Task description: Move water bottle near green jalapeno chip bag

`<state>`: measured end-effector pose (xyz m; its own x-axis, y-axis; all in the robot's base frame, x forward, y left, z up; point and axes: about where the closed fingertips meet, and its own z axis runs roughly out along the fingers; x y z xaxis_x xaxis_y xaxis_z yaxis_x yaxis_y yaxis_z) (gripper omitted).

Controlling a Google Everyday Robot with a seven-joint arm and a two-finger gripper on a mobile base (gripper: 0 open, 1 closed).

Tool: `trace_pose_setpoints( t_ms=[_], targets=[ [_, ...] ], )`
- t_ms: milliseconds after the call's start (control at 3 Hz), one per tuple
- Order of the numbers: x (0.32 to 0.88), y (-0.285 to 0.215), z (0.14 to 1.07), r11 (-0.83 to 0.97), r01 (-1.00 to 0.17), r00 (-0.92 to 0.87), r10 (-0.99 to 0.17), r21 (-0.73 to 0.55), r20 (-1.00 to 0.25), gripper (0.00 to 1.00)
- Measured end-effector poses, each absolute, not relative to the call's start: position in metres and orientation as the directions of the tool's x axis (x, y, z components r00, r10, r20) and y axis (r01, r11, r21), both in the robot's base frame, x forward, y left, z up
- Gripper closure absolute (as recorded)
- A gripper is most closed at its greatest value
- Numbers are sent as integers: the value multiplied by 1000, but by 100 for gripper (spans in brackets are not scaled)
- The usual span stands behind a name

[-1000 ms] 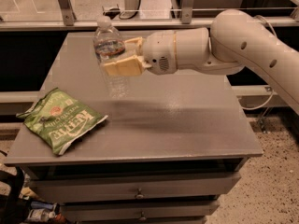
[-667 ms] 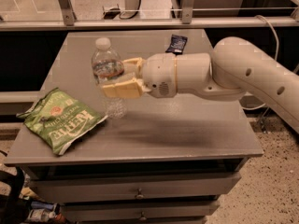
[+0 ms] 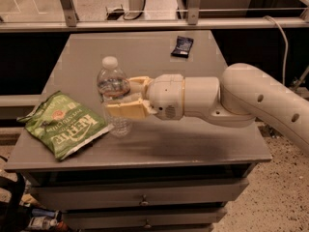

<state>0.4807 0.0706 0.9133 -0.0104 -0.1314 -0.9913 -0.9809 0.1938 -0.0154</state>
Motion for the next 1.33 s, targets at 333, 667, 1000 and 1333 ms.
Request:
trace_pose_setpoints(
  t_ms=[333, 667, 1000, 1333],
  targets=[
    [477, 67, 905, 222, -975, -24, -138, -8, -990, 100],
    [476, 64, 902, 242, -970, -32, -146, -4, -989, 100],
    [476, 63, 903, 243, -970, -32, -146, -4, -989, 100],
    [476, 63, 903, 243, -970, -32, -146, -4, -989, 100]
  ],
)
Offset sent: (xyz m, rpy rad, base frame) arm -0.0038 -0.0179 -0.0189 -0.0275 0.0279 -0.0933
